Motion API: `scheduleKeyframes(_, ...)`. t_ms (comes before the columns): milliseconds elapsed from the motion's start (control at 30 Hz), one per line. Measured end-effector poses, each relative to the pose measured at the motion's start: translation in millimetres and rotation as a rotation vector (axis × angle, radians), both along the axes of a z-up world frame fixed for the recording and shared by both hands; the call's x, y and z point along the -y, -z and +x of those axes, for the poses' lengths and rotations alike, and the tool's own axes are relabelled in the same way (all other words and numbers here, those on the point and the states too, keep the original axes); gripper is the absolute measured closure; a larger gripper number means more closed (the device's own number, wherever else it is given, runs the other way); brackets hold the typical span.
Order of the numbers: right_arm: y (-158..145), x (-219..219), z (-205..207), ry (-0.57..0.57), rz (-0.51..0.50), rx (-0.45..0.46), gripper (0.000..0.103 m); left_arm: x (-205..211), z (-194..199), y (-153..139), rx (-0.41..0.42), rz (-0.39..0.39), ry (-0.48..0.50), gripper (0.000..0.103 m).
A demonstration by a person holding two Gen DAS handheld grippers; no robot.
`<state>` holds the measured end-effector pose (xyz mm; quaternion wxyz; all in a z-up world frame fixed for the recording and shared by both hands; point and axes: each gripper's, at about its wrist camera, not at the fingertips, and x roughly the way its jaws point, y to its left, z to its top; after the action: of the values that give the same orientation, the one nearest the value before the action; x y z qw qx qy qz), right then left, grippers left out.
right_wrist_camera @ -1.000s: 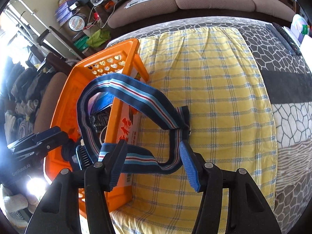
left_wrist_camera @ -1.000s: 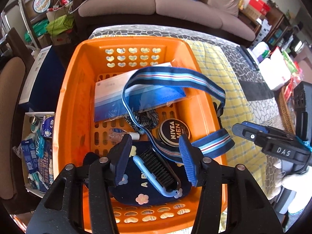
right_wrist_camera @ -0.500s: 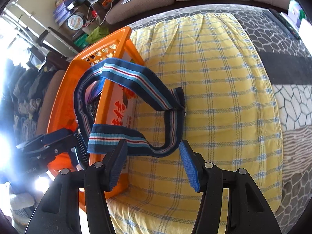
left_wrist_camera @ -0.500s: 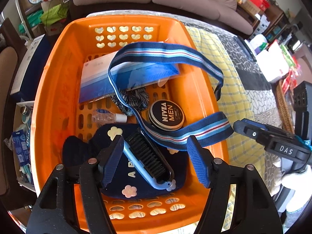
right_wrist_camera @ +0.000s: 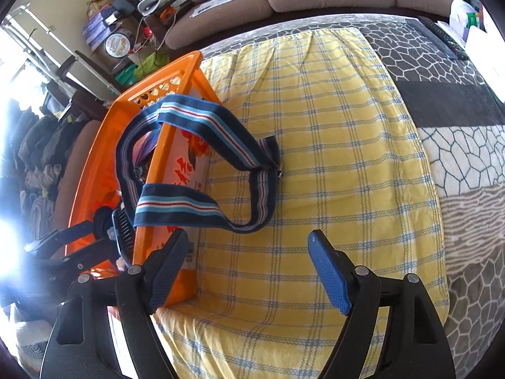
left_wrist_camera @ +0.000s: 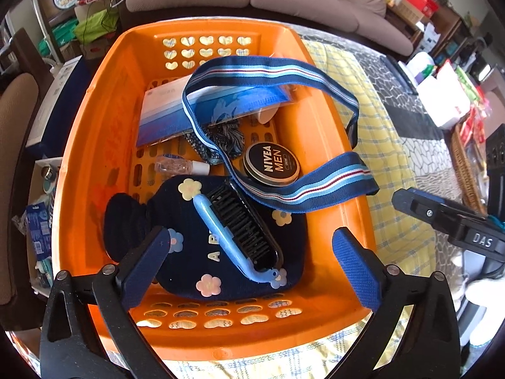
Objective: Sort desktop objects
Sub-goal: 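Grasp the strap loop with the right tool and lift it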
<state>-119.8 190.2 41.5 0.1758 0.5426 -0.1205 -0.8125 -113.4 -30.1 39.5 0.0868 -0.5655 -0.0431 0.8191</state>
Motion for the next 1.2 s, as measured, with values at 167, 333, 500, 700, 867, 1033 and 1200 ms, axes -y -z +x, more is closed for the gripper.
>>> scheduleKeyframes(167, 19.5, -11.4, -8.3, 0.089, -0.288, 0.114, 0.023, -8.5, -4.7, 1.6, -0.013, -0.01, 0.036, 0.0)
scheduleKeyframes(333, 54.3, -20.7, -13.8, 0.215, -0.611, 0.242, 0.028, -16.0, -14.5, 2.2, -0.024, 0.007, 0.069, 0.0)
scheduleKeyframes(500, 64.0, -18.8, -23.6, 0.274, -0.692, 0.249, 0.042, -21.6, -23.5, 7.7, -0.001, 0.036, 0.09, 0.005)
scheduleKeyframes(700, 72.8, -15.5, -34.2, 0.322, -0.771, 0.231, 0.063, -20.5, -26.0, 11.9, -0.002, 0.055, 0.104, 0.006)
scheduleKeyframes(867, 44.6, -11.3, -43.2, 0.288, -0.758, 0.081, 0.073, -17.0, -26.3, 8.8, -0.007, 0.066, 0.104, 0.006)
scheduleKeyframes(1033, -20.5, 6.0, -55.0, 0.146, -0.692, -0.103, 0.073, -8.2, -31.0, 4.4, -0.01, 0.109, 0.071, 0.006)
scheduleKeyframes(1200, -72.9, 31.7, -69.8, 0.047, -0.707, -0.179, 0.073, 1.5, -32.3, -7.5, -0.036, 0.129, 0.045, 0.006)
